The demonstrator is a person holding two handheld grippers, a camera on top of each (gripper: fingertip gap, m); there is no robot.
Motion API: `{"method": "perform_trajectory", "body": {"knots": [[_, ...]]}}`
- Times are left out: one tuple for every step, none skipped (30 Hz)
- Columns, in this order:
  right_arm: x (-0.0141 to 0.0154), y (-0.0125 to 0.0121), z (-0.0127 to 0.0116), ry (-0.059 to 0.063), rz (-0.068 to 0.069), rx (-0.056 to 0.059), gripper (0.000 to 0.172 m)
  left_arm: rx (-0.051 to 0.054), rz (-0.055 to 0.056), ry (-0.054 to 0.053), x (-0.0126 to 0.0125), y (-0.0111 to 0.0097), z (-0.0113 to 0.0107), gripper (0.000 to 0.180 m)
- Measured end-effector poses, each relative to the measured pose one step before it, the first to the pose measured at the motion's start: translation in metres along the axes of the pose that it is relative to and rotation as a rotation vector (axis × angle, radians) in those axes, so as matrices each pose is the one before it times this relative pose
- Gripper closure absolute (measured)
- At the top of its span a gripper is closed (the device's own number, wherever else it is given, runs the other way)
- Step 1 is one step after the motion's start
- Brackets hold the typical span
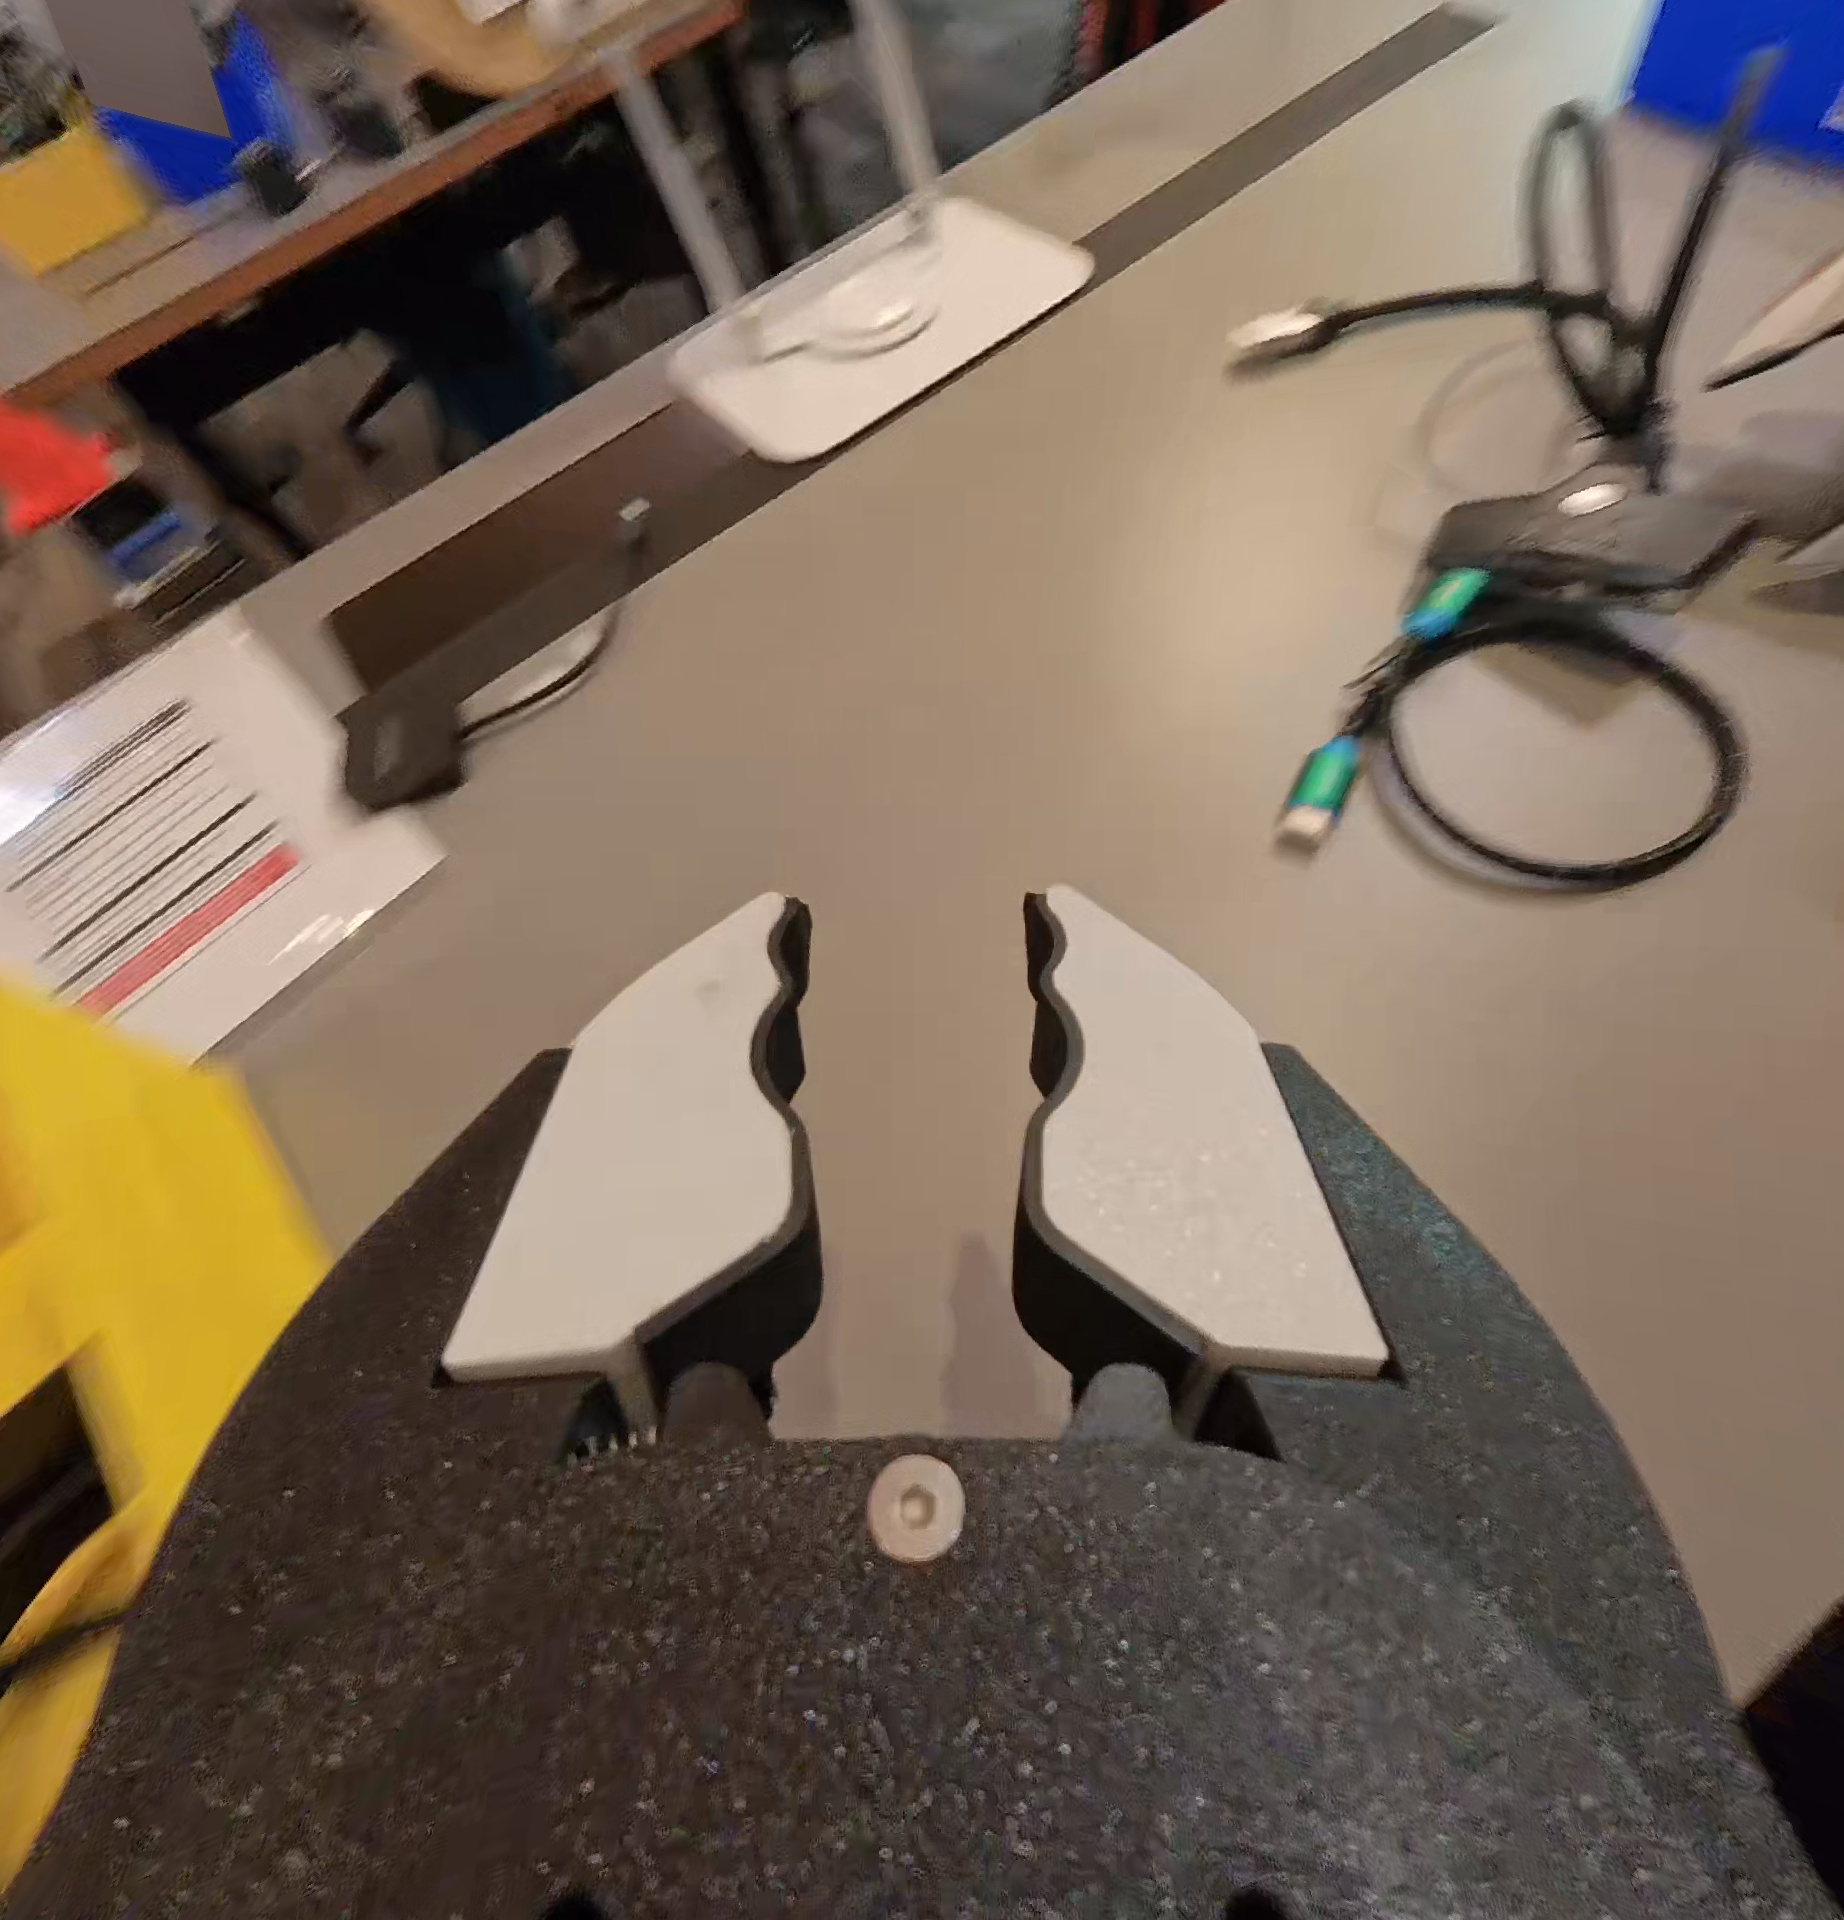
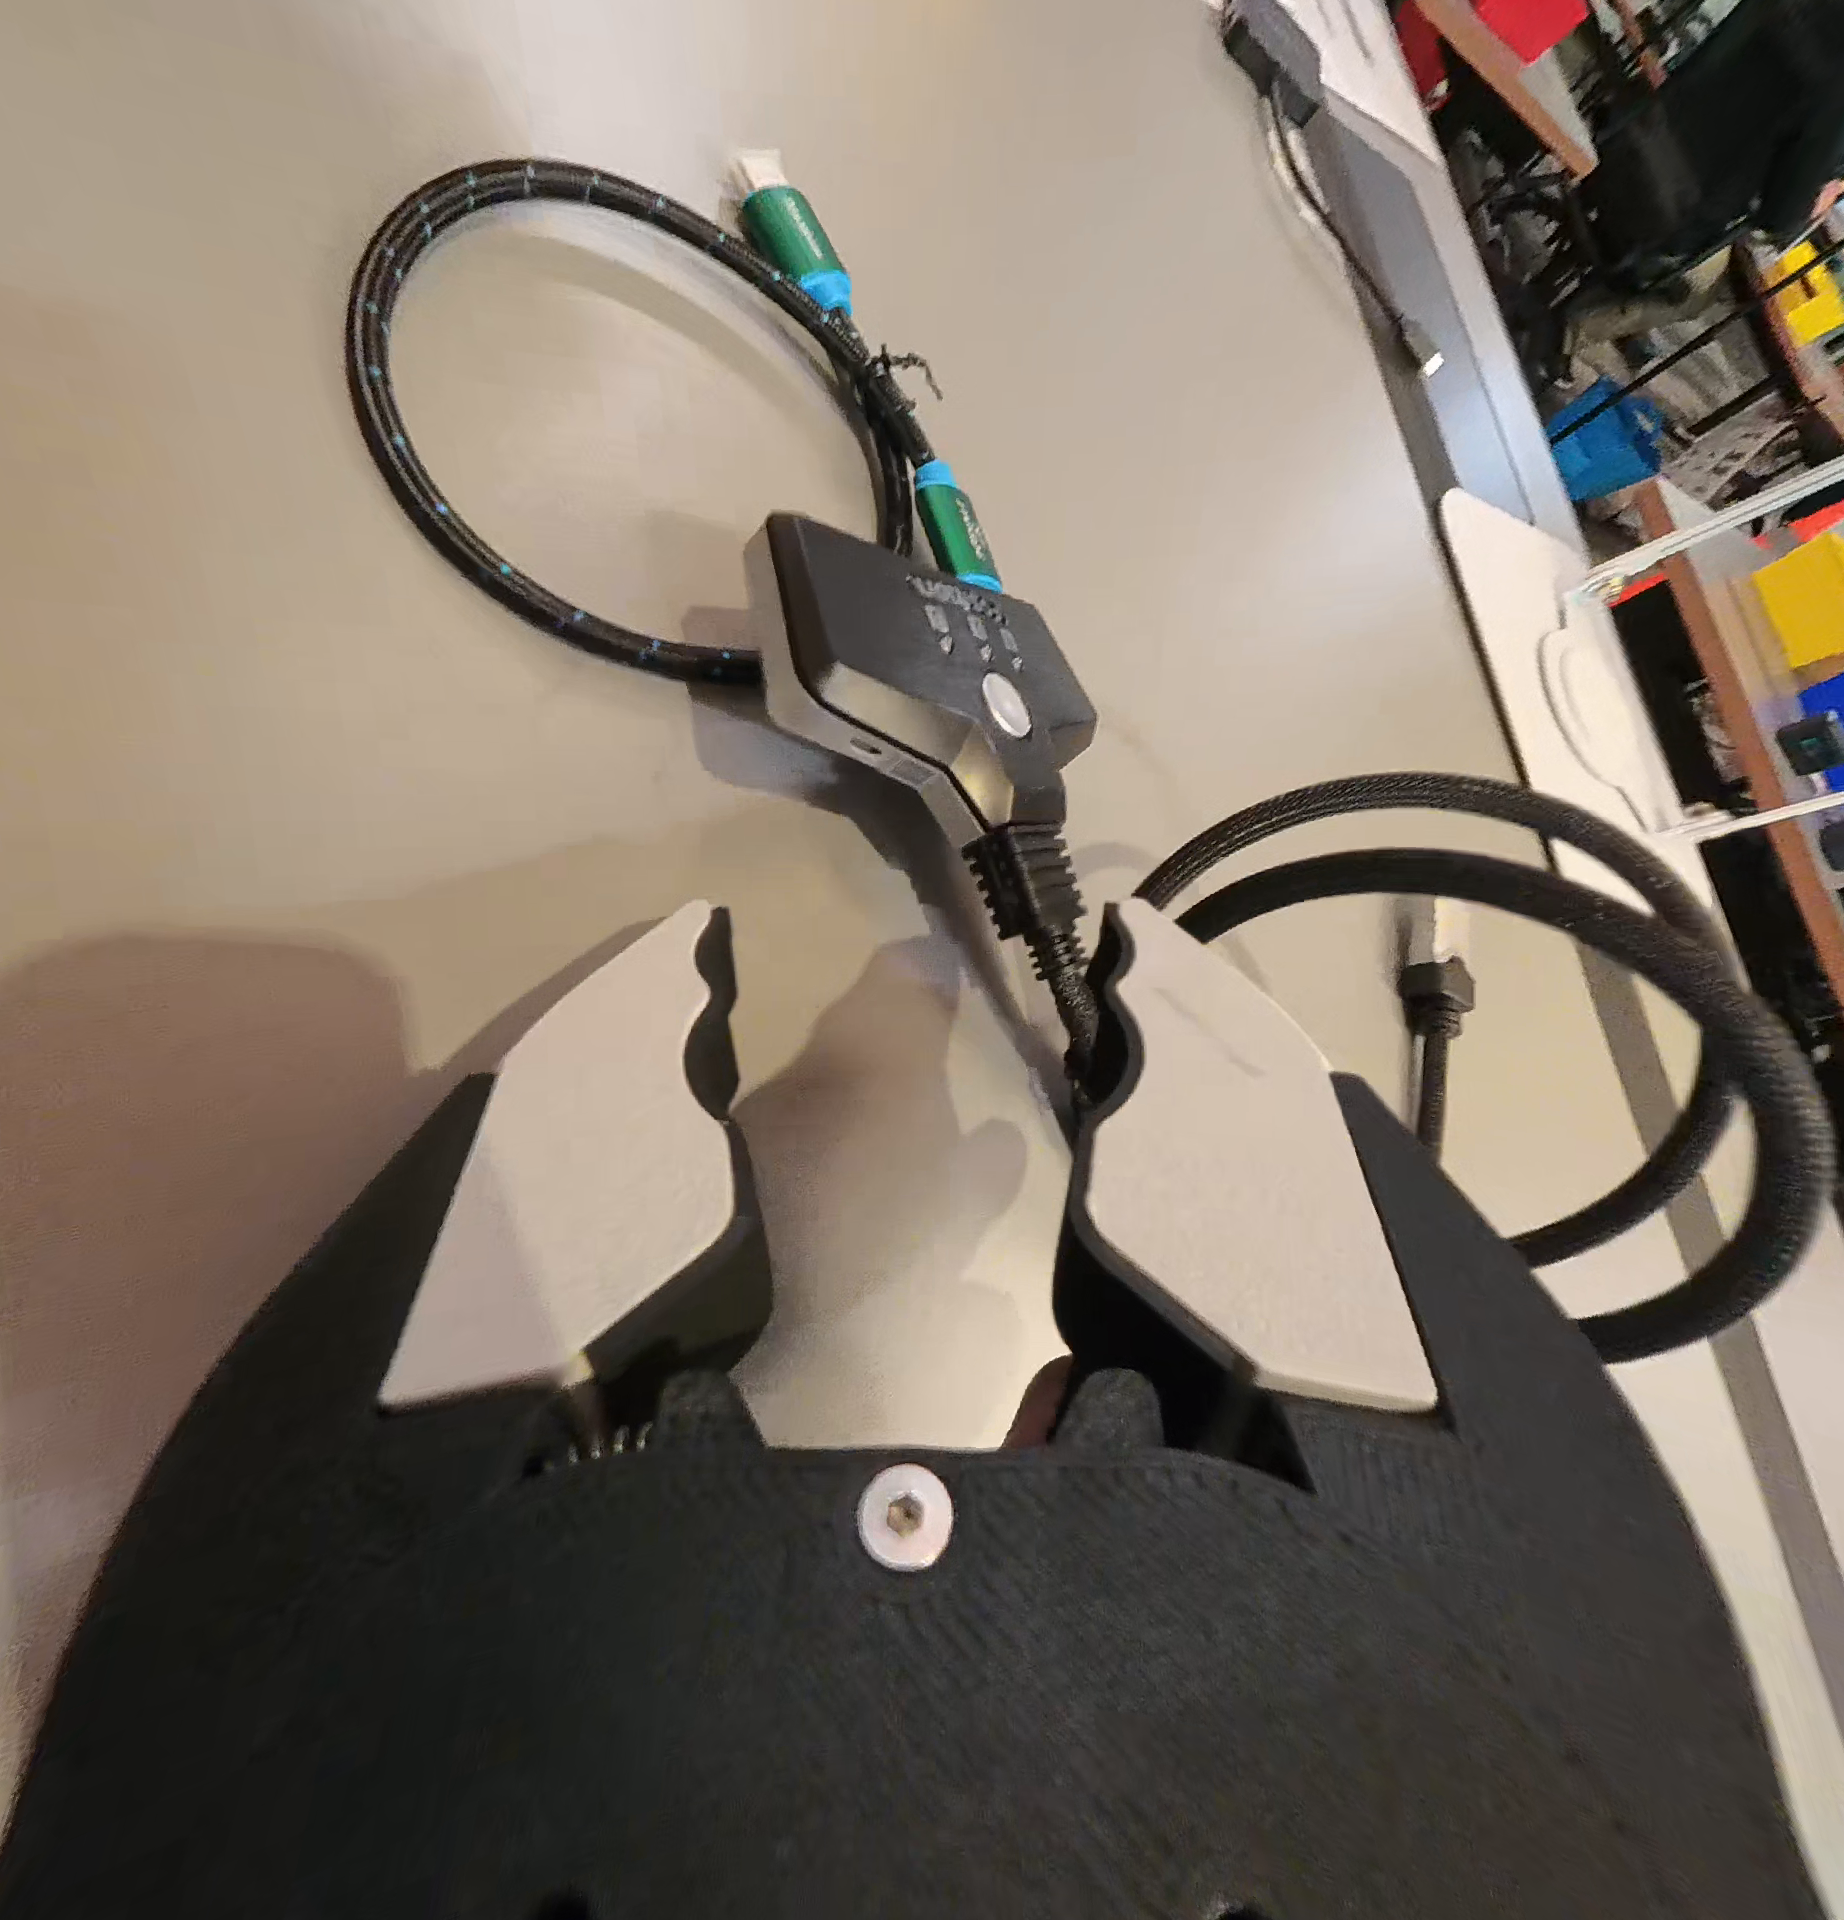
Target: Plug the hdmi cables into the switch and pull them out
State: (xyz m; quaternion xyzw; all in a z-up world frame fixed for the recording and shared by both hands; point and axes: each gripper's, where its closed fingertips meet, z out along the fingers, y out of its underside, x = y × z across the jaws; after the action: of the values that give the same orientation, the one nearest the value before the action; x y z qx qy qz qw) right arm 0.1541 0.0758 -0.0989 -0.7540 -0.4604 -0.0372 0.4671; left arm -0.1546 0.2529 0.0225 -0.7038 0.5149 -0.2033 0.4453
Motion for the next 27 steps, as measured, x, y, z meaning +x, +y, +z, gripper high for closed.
{"method": "perform_trajectory", "body": {"knots": [[-0.00189, 0.00361, 0.00203, -0.0102, 0.0017, -0.0125, 0.103, -0.0459, -0.0257, -0.06, -0.01911, 0.00831, -0.01965, 0.14], [-0.0013, 0.00216, 0.00148, -0.0077, 0.0067, -0.0044, 0.106, -0.0605, -0.0385, -0.0613, -0.02208, 0.01123, -0.01701, 0.14], [-0.00022, -0.00061, 0.00003, -0.0076, 0.0123, 0.0142, 0.106, -0.0538, -0.0345, -0.0479, -0.02271, 0.01076, -0.01321, 0.14], [0.00032, -0.00013, 0.00004, -0.0054, 0.0117, 0.0085, 0.107, -0.0335, -0.0276, -0.0359, -0.02267, 0.00913, -0.00939, 0.14], [0.00041, 0.00027, 0.00004, -0.0066, 0.0154, 0.0069, 0.107, -0.0335, -0.0278, -0.0186, -0.02144, 0.00972, -0.00515, 0.14], [0.00039, 0.00033, 0.00018, -0.0067, 0.0163, 0.0058, 0.108, -0.0531, -0.0255, -0.0019, -0.02001, 0.01216, -0.0012, 0.139], [0.00012, 0.00031, -0.00005, -0.0064, 0.0121, 0.0049, 0.109, -0.0614, -0.0168, 0.0025, -0.01894, 0.01288, 0.00193, 0.135], [0.00039, 0.00034, 0.00003, -0.0022, 0.0062, 0.0017, 0.109, -0.0567, -0.0136, -0.0093, -0.01959, 0.01257, 0.00409, 0.135], [0.00055, 0.00029, 0.00001, 0.0019, 0.0011, -0.0011, 0.11, -0.053, -0.013, -0.0252, -0.02072, 0.01136, 0.00581, 0.135], [-0.00008, -0.00002, -0.00001, 0.0007, -0.001, 0.0004, 0.11, -0.0484, -0.0099, -0.0214, -0.01855, 0.00986, 0.0076, 0.135], [-0.00014, -0.00009, -0.00009, 0.001, -0.0023, 0.0008, 0.111, -0.0477, -0.0101, -0.0174, -0.01621, 0.0092, 0.0092, 0.135], [0.00011, -0.00004, -0.00018, 0.0037, -0.002, 0.0005, 0.112, -0.0495, -0.014, -0.0075, -0.01341, 0.00844, 0.0103, 0.135], [0.00024, 0.0001, -0.00011, 0.0041, -0.0009, 0.0009, 0.114, -0.0438, -0.0172, -0.004, -0.0116, 0.00651, 0.01076, 0.135], [0.00039, -0.00003, -0.00005, 0.003, 0.0, 0.0009, 0.114, -0.0426, -0.0195, -0.0132, -0.01141, 0.00594, 0.01049, 0.137], [0.00042, 0.00016, 0.00013, 0.0031, 0.0011, -0.0009, 0.115, -0.044, -0.0172, -0.008, -0.00906, 0.00546, 0.01024, 0.138], [0.00043, 0.0003, 0.00008, 0.0017, 0.0025, -0.0018, 0.116, -0.0464, -0.0192, -0.0036, -0.00686, 0.00559, 0.00972, 0.14], [0.00045, 0.00022, 0.00025, 0.0014, 0.0026, -0.002, 0.116, -0.0474, -0.0172, -0.0081, -0.0064, 0.00526, 0.00856, 0.142], [0.00023, 0.00008, 0.0001, -0.0003, 0.0024, -0.0007, 0.116, -0.0268, -0.0121, -0.015, -0.00564, 0.00242, 0.00707, 0.142], [0.00043, 0.00023, 0.00017, 0.0013, 0.0027, -0.0015, 0.116, -0.0088, -0.0056, -0.0096, -0.00323, 0.00027, 0.00546, 0.142], [0.00033, 0.00013, 0.00017, 0.0016, 0.0021, -0.0016, 0.117, -0.0074, -0.0028, -0.0042, -0.00162, 0.00007, 0.00482, 0.143], [0.00029, 0.00022, 0.00016, 0.0012, 0.0012, -0.001, 0.117, -0.0073, -0.001, -0.0051, -0.00088, 0.00012, 0.00459, 0.144], [0.00011, 0.00007, 0.00017, -0.0019, 0.0021, -0.0008, 0.117, -0.0063, 0.0004, -0.0084, -0.00105, 0.00022, 0.00431, 0.146], [0.00031, 0.00029, 0.00032, -0.0006, 0.0038, -0.0024, 0.118, -0.0032, 0.0005, -0.0247, -0.00339, -0.0001, 0.00273, 0.149], [0.00016, 0.00023, 0.0002, -0.0022, 0.0035, -0.0018, 0.118, 0.0005, 0.0091, -0.0315, -0.00437, -0.0003, 0.00045, 0.157], [0.00006, 0.00008, 0.00016, -0.0021, 0.0023, -0.0009, 0.118, 0.0038, 0.0115, -0.0198, -0.00258, -0.00044, -0.00119, 0.166], [-0.00013, 0.0001, 0.0, -0.0015, 0.0009, -0.0004, 0.118, 0.0113, 0.0101, -0.0052, -0.00078, -0.00111, -0.00196, 0.176], [-0.00011, -0.00004, 0.00006, -0.0001, -0.0011, 0.0005, 0.118, 0.0193, 0.007, 0.0144, 0.00216, -0.00209, -0.00182, 0.18]]}}
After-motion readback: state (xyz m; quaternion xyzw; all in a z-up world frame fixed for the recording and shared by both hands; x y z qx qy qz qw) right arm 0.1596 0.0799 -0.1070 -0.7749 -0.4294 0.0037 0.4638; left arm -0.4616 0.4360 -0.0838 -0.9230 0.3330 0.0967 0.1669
